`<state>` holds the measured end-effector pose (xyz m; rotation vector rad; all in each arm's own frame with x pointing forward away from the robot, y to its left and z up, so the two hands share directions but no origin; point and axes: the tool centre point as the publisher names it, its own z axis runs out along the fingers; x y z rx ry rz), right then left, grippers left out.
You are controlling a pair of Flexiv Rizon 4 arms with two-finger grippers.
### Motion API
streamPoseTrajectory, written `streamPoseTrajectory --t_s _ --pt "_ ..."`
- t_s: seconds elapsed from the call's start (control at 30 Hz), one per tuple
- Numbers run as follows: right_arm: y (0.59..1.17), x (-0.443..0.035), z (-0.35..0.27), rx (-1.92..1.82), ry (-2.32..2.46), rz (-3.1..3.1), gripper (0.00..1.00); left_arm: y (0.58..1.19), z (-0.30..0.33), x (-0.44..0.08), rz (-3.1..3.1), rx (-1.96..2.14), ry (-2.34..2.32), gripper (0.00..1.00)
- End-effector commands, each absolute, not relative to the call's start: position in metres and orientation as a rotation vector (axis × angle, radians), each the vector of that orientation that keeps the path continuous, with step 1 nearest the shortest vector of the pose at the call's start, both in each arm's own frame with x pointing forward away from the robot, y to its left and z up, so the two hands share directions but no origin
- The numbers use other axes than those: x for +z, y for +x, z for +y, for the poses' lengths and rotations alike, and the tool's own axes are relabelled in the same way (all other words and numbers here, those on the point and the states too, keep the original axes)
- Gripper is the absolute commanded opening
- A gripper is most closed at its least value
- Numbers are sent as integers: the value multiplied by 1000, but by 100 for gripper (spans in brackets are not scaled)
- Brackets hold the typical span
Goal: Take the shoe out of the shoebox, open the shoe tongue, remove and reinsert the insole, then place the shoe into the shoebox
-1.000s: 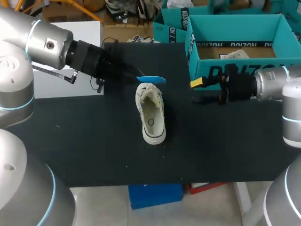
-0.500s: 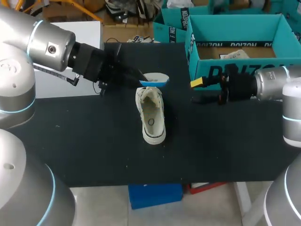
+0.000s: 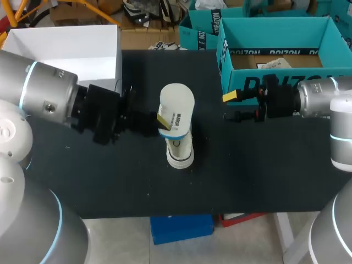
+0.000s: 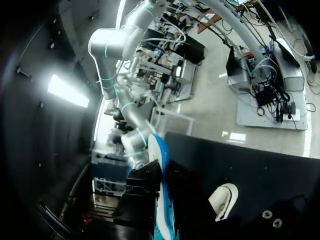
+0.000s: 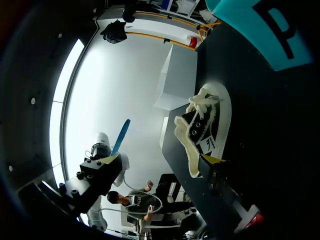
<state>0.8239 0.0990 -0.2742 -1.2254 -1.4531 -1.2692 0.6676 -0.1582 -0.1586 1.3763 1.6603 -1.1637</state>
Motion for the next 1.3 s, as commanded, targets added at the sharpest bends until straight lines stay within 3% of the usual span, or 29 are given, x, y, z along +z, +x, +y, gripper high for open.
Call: streamPoseTrajectory --t_s 0.03,0.83,1.3 --pt "823 -275 100 -1271 -1229 -1453 100 654 -153 -184 1602 -1143 1250 0" --pt "823 -275 100 -1271 -1229 -1453 100 674 -173 -260 1459 -1008 1286 0" --pt "823 -275 100 -1271 -1229 -1453 100 710 -169 -273 1447 -859 1346 0"
